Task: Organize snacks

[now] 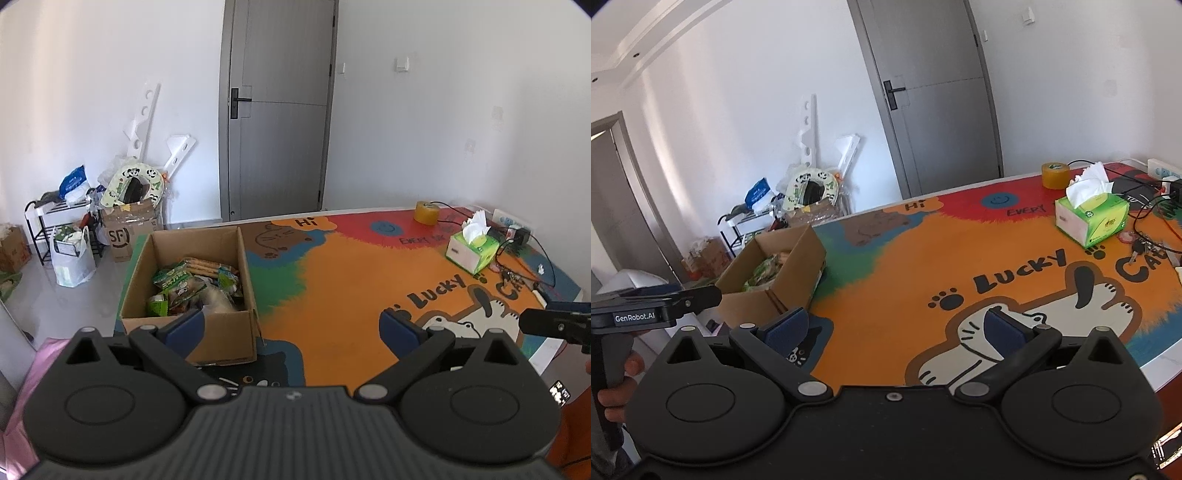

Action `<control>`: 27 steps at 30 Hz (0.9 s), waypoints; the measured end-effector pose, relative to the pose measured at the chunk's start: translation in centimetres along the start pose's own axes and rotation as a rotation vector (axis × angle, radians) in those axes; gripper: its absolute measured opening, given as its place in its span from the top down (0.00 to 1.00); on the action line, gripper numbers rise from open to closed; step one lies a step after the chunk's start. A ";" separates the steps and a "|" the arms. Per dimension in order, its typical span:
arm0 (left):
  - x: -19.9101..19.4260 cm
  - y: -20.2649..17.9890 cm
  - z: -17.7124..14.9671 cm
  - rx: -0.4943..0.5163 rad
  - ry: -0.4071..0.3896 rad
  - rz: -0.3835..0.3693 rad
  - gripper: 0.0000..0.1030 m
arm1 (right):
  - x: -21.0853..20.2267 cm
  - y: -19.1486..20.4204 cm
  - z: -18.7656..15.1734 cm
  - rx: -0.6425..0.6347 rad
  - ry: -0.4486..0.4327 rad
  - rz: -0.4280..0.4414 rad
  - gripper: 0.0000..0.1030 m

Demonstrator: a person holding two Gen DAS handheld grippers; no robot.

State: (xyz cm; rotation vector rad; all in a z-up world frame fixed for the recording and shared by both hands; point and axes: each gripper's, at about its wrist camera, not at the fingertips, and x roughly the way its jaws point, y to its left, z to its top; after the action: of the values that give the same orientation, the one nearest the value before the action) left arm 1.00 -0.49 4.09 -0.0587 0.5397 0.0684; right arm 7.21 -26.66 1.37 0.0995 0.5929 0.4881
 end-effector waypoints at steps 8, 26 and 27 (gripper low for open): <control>0.4 0.3 -0.5 0.004 0.023 -0.002 0.03 | -0.1 0.5 -0.1 -0.019 -0.008 -0.001 0.00; 0.8 1.0 -1.0 -0.007 0.031 0.007 0.03 | 0.0 0.7 -0.3 -0.033 0.004 -0.007 0.00; 0.9 1.1 -1.0 -0.008 0.032 0.008 0.03 | 0.0 0.7 -0.3 -0.034 0.003 -0.005 0.00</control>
State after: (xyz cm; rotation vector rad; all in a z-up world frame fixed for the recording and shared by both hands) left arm 1.14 0.54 2.78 -0.0659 0.5720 0.0775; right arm 6.75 -26.03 1.31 0.0652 0.5879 0.4930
